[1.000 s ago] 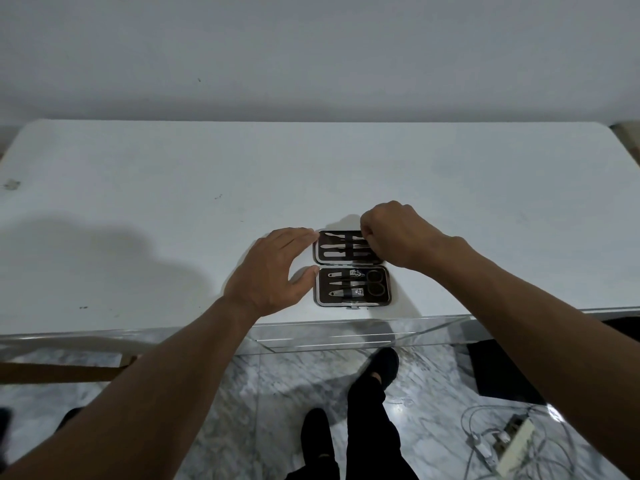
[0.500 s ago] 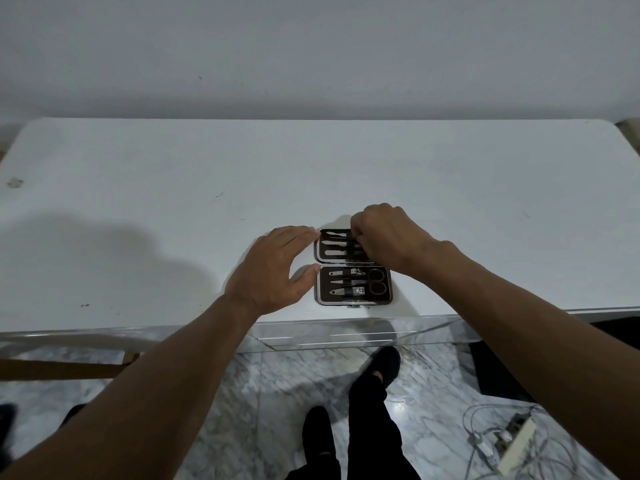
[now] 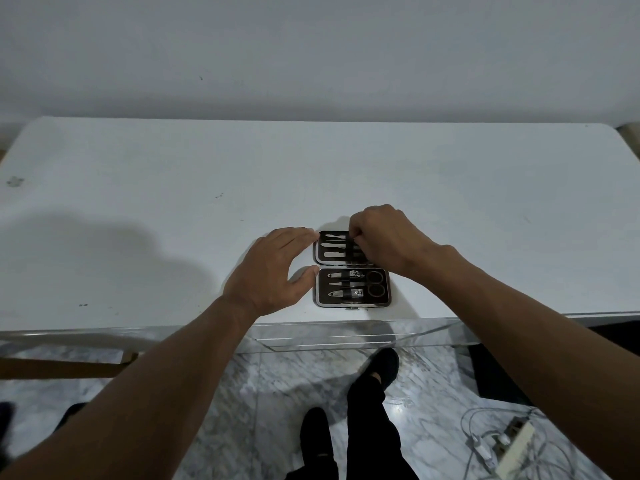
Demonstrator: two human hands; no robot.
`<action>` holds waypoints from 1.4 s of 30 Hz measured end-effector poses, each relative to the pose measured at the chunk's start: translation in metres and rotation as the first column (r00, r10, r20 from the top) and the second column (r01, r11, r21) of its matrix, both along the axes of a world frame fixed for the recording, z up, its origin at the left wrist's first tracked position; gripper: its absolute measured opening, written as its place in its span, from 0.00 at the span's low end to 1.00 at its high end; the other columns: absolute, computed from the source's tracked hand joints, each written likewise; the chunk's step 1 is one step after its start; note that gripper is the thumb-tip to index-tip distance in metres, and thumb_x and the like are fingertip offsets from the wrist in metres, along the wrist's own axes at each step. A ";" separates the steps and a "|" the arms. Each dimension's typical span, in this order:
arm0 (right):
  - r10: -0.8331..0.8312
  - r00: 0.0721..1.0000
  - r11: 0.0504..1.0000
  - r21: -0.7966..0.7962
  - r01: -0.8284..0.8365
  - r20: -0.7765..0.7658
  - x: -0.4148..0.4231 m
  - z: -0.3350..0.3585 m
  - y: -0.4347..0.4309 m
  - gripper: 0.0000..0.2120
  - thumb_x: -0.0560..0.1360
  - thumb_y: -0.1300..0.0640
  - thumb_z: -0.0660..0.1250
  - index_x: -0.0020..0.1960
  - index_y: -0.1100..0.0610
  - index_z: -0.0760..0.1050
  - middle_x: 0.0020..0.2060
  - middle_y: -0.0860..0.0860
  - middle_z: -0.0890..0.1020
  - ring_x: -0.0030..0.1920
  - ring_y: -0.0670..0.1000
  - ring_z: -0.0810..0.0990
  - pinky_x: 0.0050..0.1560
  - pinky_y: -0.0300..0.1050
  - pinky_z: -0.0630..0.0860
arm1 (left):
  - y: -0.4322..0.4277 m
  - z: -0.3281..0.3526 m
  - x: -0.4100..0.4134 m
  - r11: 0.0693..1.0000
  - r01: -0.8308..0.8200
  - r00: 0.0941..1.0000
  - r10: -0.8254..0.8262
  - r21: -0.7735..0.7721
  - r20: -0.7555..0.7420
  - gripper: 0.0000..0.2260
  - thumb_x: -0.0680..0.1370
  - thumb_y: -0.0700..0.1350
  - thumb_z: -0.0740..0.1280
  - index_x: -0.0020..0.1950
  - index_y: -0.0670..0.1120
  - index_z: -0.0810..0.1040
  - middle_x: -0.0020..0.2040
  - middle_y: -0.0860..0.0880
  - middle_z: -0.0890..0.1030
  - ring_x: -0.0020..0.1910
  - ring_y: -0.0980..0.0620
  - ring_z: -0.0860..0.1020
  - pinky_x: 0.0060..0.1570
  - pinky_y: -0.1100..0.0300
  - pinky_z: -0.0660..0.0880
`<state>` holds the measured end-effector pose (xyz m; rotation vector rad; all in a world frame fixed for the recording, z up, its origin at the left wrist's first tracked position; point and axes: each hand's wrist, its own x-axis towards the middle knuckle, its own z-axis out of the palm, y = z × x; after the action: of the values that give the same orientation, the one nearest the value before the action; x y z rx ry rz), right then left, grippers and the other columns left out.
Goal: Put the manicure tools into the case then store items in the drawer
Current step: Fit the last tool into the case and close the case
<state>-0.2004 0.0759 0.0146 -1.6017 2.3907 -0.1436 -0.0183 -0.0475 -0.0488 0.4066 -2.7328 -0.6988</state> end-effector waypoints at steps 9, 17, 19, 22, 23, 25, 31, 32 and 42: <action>-0.137 0.986 0.987 -0.068 0.144 0.098 -0.005 0.004 0.016 0.11 0.72 0.68 0.59 0.47 0.60 0.79 0.45 0.56 0.82 0.47 0.58 0.78 0.45 0.47 0.73 | 0.000 0.002 0.000 1.000 0.000 1.000 0.000 0.004 0.015 0.24 0.75 0.54 0.63 0.69 0.48 0.73 0.67 0.52 0.76 0.66 0.53 0.71 0.67 0.54 0.68; -0.422 0.852 0.901 0.040 0.432 0.311 0.005 0.000 0.045 0.16 0.75 0.55 0.66 0.62 0.58 0.74 0.52 0.54 0.82 0.54 0.56 0.80 0.55 0.49 0.76 | 0.004 0.007 0.001 1.000 -0.019 0.999 0.018 0.018 0.035 0.26 0.74 0.57 0.61 0.69 0.47 0.73 0.67 0.50 0.76 0.67 0.53 0.71 0.67 0.58 0.64; -0.440 0.795 0.889 0.076 0.451 0.418 0.007 0.002 0.052 0.17 0.74 0.55 0.70 0.61 0.58 0.74 0.49 0.52 0.82 0.52 0.56 0.81 0.53 0.49 0.77 | 0.005 0.008 0.001 0.999 -0.029 0.998 0.027 0.032 0.053 0.26 0.74 0.58 0.60 0.70 0.48 0.72 0.67 0.51 0.75 0.67 0.52 0.71 0.68 0.54 0.66; -0.408 0.745 0.899 0.088 0.429 0.528 0.009 0.006 0.059 0.15 0.69 0.60 0.74 0.54 0.59 0.77 0.38 0.46 0.79 0.47 0.55 0.81 0.52 0.53 0.80 | 0.006 0.009 0.003 0.997 -0.044 0.995 0.039 0.057 0.092 0.28 0.74 0.61 0.59 0.71 0.50 0.71 0.69 0.52 0.74 0.69 0.52 0.70 0.68 0.51 0.68; -0.398 0.750 0.904 0.086 0.419 0.529 0.009 0.005 0.061 0.14 0.67 0.62 0.74 0.52 0.60 0.78 0.37 0.46 0.78 0.46 0.55 0.81 0.53 0.55 0.80 | 0.006 0.010 0.004 0.997 -0.049 0.994 0.042 0.063 0.104 0.28 0.74 0.61 0.59 0.71 0.50 0.70 0.69 0.52 0.73 0.69 0.53 0.69 0.68 0.52 0.68; -0.389 0.758 0.907 0.072 0.415 0.523 0.008 0.004 0.064 0.13 0.65 0.65 0.73 0.49 0.60 0.78 0.37 0.47 0.78 0.44 0.54 0.80 0.53 0.57 0.80 | 0.007 0.014 0.003 0.994 -0.067 0.991 0.055 0.087 0.125 0.27 0.75 0.60 0.62 0.72 0.51 0.70 0.70 0.53 0.73 0.69 0.54 0.69 0.69 0.53 0.67; -0.403 0.730 0.887 0.036 0.461 0.552 0.008 0.001 0.065 0.15 0.66 0.68 0.73 0.52 0.58 0.81 0.42 0.55 0.84 0.43 0.53 0.82 0.49 0.48 0.79 | 0.023 0.038 -0.012 0.923 -0.311 0.938 0.260 0.226 0.228 0.23 0.75 0.50 0.72 0.69 0.48 0.74 0.64 0.49 0.73 0.59 0.51 0.74 0.59 0.62 0.67; -0.406 0.730 0.885 0.035 0.465 0.550 0.008 0.000 0.064 0.14 0.66 0.68 0.72 0.50 0.58 0.81 0.41 0.54 0.84 0.42 0.53 0.81 0.48 0.47 0.78 | 0.026 0.041 -0.014 0.896 -0.364 0.918 0.300 0.256 0.258 0.23 0.74 0.50 0.72 0.68 0.47 0.75 0.62 0.49 0.75 0.55 0.52 0.76 0.56 0.62 0.69; -0.424 0.675 0.855 0.020 0.519 0.604 0.012 0.000 0.066 0.17 0.65 0.71 0.70 0.51 0.58 0.83 0.35 0.52 0.78 0.39 0.49 0.75 0.45 0.43 0.74 | 0.042 0.049 -0.027 0.678 -0.562 0.827 0.464 0.475 0.317 0.09 0.71 0.35 0.69 0.49 0.43 0.84 0.42 0.49 0.84 0.47 0.48 0.81 0.54 0.53 0.78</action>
<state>-0.1886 0.1415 0.0144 -0.7498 2.2334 -0.8216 -0.0454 -0.0059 -0.0002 1.3702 -2.2993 -1.3173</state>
